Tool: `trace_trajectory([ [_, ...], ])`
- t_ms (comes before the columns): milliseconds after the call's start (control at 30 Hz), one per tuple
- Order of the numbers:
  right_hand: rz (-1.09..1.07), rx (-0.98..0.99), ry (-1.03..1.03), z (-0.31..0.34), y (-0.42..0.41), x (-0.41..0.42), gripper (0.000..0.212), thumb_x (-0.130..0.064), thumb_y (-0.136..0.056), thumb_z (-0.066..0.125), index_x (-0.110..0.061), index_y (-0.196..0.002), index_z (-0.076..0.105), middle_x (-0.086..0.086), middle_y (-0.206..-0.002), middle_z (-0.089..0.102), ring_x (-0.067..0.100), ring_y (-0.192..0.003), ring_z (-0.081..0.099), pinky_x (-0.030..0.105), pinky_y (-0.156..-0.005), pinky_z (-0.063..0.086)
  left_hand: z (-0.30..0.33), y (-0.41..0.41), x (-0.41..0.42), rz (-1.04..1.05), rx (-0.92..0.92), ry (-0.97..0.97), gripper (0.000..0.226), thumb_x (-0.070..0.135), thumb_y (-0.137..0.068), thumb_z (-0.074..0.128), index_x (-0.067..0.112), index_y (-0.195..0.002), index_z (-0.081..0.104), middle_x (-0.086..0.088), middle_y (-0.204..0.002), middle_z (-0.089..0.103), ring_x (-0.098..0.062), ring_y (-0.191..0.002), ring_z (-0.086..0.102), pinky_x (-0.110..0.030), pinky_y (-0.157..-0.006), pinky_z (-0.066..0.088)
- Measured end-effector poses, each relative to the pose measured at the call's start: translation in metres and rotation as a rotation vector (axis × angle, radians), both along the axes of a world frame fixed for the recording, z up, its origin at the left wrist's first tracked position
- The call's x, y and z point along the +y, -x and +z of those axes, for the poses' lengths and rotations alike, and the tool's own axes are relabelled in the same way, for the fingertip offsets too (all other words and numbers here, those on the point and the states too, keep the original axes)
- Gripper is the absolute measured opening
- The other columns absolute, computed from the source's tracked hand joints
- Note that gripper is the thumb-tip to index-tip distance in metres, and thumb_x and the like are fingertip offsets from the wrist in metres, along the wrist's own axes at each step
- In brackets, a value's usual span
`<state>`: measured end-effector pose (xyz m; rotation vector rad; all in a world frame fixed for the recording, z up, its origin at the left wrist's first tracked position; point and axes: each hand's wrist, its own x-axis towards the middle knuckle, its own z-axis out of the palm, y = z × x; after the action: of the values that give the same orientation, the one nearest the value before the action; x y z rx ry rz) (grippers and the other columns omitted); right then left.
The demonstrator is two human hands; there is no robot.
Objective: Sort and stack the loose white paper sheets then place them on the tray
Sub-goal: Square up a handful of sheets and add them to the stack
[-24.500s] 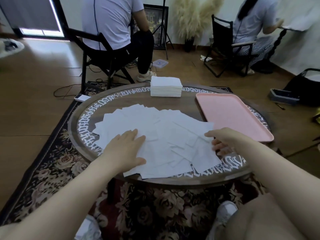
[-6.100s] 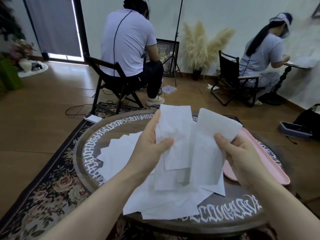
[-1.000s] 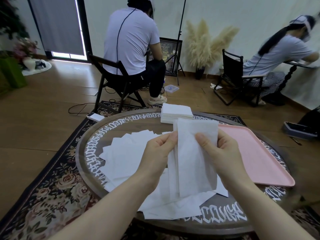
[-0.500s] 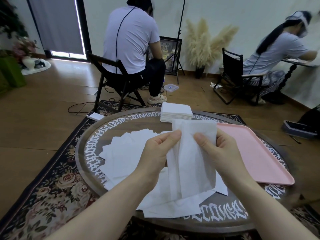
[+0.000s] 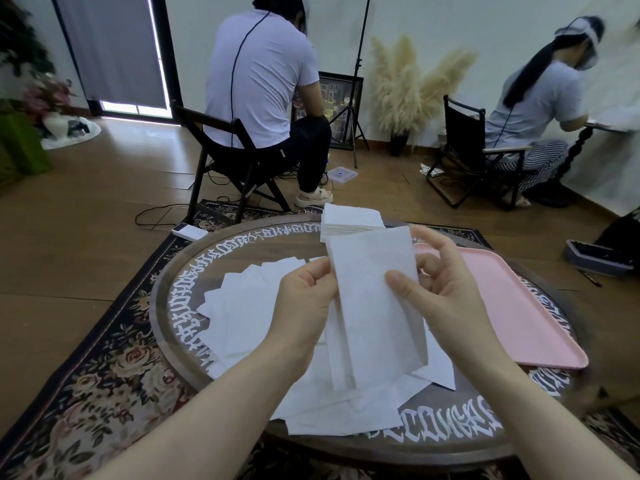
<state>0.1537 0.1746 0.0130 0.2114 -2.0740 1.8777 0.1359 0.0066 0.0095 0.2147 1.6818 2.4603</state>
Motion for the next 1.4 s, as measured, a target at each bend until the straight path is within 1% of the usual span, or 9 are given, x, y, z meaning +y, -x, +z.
trace_trajectory([
  [133,0.064,0.058,-0.104,-0.001,-0.001,0.006,0.075,0.001,-0.09,0.065,-0.052,-0.139,0.042,0.01,-0.105,0.066,0.023,-0.092,0.067,0.035,-0.082,0.056,0.002,0.001,-0.002,0.003,0.023,-0.015,0.023,0.004,-0.091,0.063,0.018,-0.107,0.072,-0.004,-0.1,0.077,-0.02,-0.09,0.073,-0.023,-0.064,0.055],
  [300,0.067,0.048,-0.078,-0.004,-0.003,0.008,0.073,0.002,-0.091,0.061,-0.055,-0.133,0.046,0.009,-0.099,0.067,0.032,-0.095,0.066,0.034,-0.081,0.058,-0.004,0.003,-0.001,0.026,0.129,-0.028,0.064,0.002,-0.088,0.068,0.046,-0.13,0.049,-0.001,-0.112,0.074,-0.018,-0.102,0.071,-0.03,-0.077,0.057],
  [500,0.047,0.017,-0.059,-0.006,-0.002,0.01,0.072,0.008,-0.091,0.059,-0.048,-0.135,0.045,-0.001,-0.088,0.069,0.018,-0.082,0.067,0.025,-0.067,0.056,-0.006,0.005,0.0,0.096,0.159,-0.006,0.036,0.002,-0.088,0.068,0.029,-0.111,0.062,-0.003,-0.107,0.074,-0.023,-0.097,0.071,-0.031,-0.07,0.056],
  [633,0.064,0.014,-0.05,-0.008,-0.002,0.009,0.073,0.007,-0.091,0.059,-0.051,-0.133,0.047,0.007,-0.094,0.069,0.03,-0.089,0.066,0.03,-0.074,0.057,-0.006,0.006,-0.001,0.122,0.177,0.034,0.023,-0.004,-0.087,0.066,0.019,-0.088,0.067,-0.002,-0.091,0.072,-0.018,-0.084,0.068,-0.03,-0.069,0.055],
  [833,0.067,0.022,-0.051,-0.009,-0.002,0.01,0.072,0.005,-0.09,0.062,-0.047,-0.138,0.047,0.024,-0.098,0.059,0.048,-0.09,0.054,0.048,-0.084,0.049,-0.006,0.006,-0.002,0.097,0.2,0.145,0.055,-0.016,-0.083,0.048,0.026,-0.052,0.062,0.01,-0.06,0.057,-0.007,-0.06,0.049,-0.016,-0.059,0.037],
  [1033,0.063,0.021,-0.086,-0.01,-0.003,0.009,0.075,0.005,-0.09,0.063,-0.053,-0.135,0.048,0.016,-0.1,0.062,0.053,-0.094,0.052,0.059,-0.09,0.048,-0.007,0.008,-0.001,0.13,0.198,0.11,0.053,-0.019,-0.082,0.051,0.025,-0.053,0.058,-0.003,-0.07,0.06,-0.021,-0.077,0.052,-0.036,-0.076,0.042],
  [1133,0.058,0.012,-0.075,-0.009,-0.004,0.008,0.074,0.005,-0.09,0.062,-0.052,-0.133,0.049,0.017,-0.102,0.064,0.051,-0.097,0.053,0.058,-0.091,0.049,-0.007,0.006,-0.001,0.098,0.188,0.068,0.027,-0.006,-0.087,0.064,0.019,-0.082,0.072,-0.006,-0.092,0.073,-0.024,-0.092,0.065,-0.041,-0.084,0.053],
  [1233,0.05,0.017,-0.058,-0.006,-0.005,0.005,0.073,0.006,-0.09,0.062,-0.052,-0.133,0.049,0.018,-0.105,0.064,0.05,-0.099,0.055,0.06,-0.091,0.048,-0.005,0.006,-0.002,0.039,0.157,0.05,0.021,-0.001,-0.089,0.064,0.011,-0.103,0.073,-0.004,-0.099,0.075,-0.019,-0.094,0.07,-0.03,-0.077,0.055],
  [1400,0.043,0.037,-0.028,-0.003,-0.006,0.004,0.072,0.006,-0.09,0.061,-0.052,-0.13,0.051,0.018,-0.106,0.064,0.045,-0.097,0.061,0.053,-0.088,0.054,0.0,0.004,-0.005,-0.043,0.102,0.03,0.038,0.038,-0.087,0.063,0.002,-0.093,0.072,0.011,-0.058,0.063,0.0,-0.043,0.053,-0.01,-0.041,0.036],
])
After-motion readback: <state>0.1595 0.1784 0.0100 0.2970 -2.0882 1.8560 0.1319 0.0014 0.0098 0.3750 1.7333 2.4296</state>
